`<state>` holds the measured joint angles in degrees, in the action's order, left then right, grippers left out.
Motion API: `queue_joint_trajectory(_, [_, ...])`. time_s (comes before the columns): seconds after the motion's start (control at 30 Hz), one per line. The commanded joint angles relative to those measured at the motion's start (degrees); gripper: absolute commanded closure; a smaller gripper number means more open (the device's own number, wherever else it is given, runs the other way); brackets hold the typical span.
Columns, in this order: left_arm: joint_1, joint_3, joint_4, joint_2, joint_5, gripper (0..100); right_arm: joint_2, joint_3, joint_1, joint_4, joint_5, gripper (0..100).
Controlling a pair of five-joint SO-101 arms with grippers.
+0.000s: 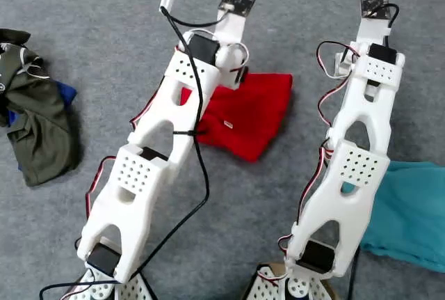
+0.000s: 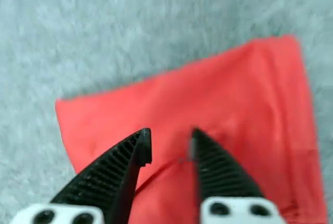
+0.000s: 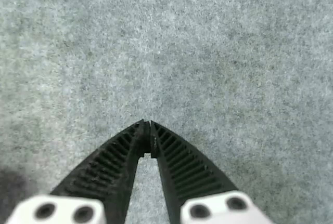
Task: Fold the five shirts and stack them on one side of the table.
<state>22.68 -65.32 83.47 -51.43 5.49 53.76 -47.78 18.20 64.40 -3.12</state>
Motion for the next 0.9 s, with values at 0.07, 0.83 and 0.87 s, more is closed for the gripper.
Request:
queue_joint_trajectory(0.07, [-0.35,5.89,1.58,0.66,-0.26,98,-0.13,-3.21,0.4,0.18,0.18,99.2])
queue_joint_trajectory(0.83, [-8.18,-15.74,10.37,0.4,3.69,98,-10.33,-24.31,-11.12,28.22,-13.98,99.2])
queue_joint_trajectory(0.87, [-9.14,-16.0,9.58,-0.22,3.69,98,-11.82,-27.65,-13.14,32.7,-15.12,99.2])
